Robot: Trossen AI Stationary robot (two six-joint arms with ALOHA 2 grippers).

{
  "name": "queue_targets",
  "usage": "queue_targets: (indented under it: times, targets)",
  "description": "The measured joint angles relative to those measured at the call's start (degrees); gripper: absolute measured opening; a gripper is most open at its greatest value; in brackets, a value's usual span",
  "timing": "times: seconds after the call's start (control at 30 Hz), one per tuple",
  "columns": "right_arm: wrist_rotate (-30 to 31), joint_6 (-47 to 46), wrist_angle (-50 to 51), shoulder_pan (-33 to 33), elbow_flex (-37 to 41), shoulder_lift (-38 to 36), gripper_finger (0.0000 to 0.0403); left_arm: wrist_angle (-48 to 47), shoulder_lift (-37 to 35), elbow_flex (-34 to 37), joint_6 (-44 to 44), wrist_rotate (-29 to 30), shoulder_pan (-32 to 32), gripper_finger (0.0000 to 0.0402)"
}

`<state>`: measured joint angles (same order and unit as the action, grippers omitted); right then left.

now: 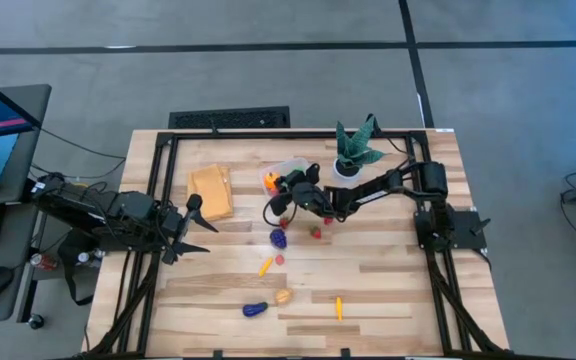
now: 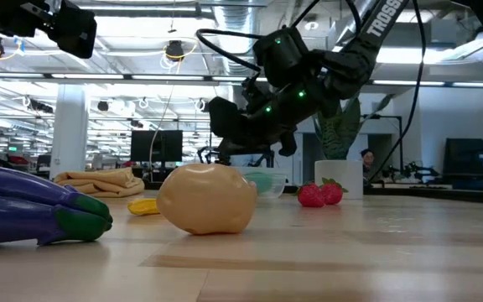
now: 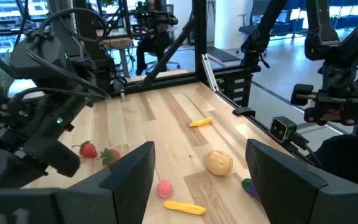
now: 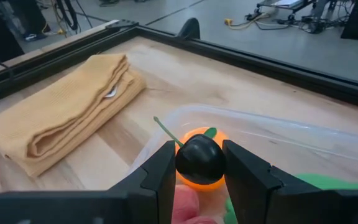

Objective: Pick and placing Produce into tupperware
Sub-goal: Put the black cherry into the transparent bin, then put the right yellow corn into the transparent bin

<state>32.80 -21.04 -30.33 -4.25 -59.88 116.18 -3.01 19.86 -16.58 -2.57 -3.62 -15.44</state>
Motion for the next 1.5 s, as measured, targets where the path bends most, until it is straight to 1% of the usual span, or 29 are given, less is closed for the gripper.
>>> queue_targets:
  times: [0.13,0.23,0.57,0.77,0.93,1.3,1.5]
  targets:
    - [0.0,0.0,0.0,0.0,0.0,0.0,0.0114,-0.02,0.0,0.0,0.0,0.0,0.0,0.0243]
    - [-0.02,0.0,-0.01,0.0,0.0,0.0,0.0123,-0.02,0.0,0.0,0.0,0.0,0.0,0.0243]
    - [-0.02,0.0,-0.02,0.0,0.04,0.0,0.0192,-0.04,0.0,0.0,0.02,0.02,0.0,0.0243]
    - [-0.07,0.05,-0.03,0.02,0.04,0.0,0.0218,-0.07,0.0,0.0,0.07,0.02,0.0,0.0243]
    - [-0.62,0.04,-0.04,0.02,0.04,0.0,0.0224,-0.07,0.0,0.0,0.11,0.02,0.0,0.0243]
    - [-1.68,0.04,-0.04,0.17,0.04,0.0,0.0221,-0.09,0.0,0.0,0.16,0.02,0.0,0.0243]
    - [-3.88,1.84,0.13,1.95,0.07,0.0,0.0219,-0.36,0.0,0.0,0.42,0.02,0.0,0.0243]
